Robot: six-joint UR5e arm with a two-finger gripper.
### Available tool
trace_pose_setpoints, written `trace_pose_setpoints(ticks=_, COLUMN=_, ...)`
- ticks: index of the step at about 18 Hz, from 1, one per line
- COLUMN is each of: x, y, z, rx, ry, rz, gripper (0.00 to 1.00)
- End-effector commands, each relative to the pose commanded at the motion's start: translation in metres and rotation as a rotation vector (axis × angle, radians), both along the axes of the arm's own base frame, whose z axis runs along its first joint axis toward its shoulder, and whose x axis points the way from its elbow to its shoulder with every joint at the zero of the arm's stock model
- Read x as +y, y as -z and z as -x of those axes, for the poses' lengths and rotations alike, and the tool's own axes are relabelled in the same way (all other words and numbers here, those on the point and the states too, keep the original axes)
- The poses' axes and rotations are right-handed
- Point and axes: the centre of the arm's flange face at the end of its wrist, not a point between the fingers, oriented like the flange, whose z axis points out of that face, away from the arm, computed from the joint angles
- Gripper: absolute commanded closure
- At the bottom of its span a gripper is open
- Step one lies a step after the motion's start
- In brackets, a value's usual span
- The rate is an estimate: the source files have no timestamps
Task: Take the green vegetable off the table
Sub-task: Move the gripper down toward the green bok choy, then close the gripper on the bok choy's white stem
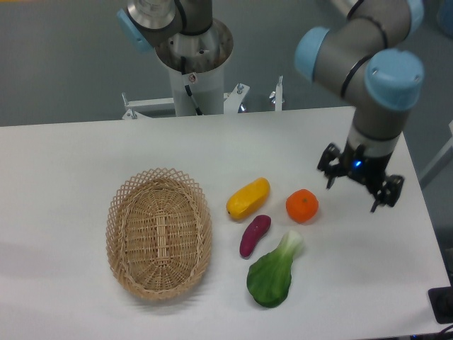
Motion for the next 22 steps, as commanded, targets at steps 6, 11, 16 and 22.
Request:
trace_pose_setpoints(ticks=6, x=0.017, y=0.056, z=-0.017, rx=-0.003, ry=0.015, rz=0.0, gripper=0.0)
trace_pose_setpoints(ticks=11, x=0.02, y=0.086, z=-0.023, rx=-0.025, ry=0.019, rz=0.018, gripper=0.0)
trace_pose_setpoints(ticks=16, x=0.017, y=0.107, z=-0.033, rx=-0.019, ry=0.026, rz=0.021, gripper=0.0)
trace_pose_setpoints(ticks=22, x=0.022, y=0.124, z=-0.041, rx=-0.007, ry=0.039, rz=0.017, gripper=0.0)
